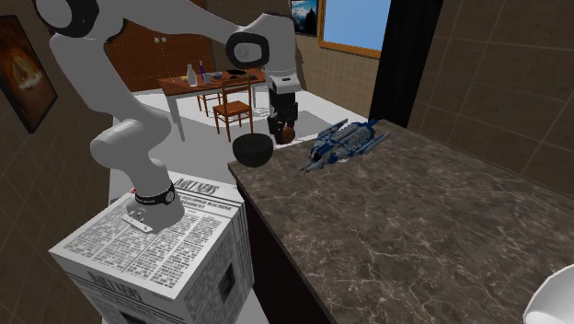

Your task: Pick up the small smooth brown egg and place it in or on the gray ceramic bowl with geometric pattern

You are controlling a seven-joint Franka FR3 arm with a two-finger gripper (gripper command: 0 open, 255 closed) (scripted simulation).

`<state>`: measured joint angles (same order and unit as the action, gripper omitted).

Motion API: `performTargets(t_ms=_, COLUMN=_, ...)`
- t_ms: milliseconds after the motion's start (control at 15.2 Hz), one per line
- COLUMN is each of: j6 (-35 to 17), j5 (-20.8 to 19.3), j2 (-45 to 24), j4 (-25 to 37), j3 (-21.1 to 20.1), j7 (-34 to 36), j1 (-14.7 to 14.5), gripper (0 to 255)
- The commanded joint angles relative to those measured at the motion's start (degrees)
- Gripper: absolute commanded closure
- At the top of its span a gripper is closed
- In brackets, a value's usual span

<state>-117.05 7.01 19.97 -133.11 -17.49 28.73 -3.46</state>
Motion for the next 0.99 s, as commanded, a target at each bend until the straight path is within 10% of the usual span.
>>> performTargets(t_ms=0, j6=1.74, j5=-0.07, j2=0.27, j4=1.46, j3=0.15, j7=0.0, j1=0.05, gripper=255)
performTargets(t_ms=924, j6=8.58, j5=7.6, j2=18.5, j4=-8.81, j3=-5.49, j7=8.78, j1=-7.97, gripper=255)
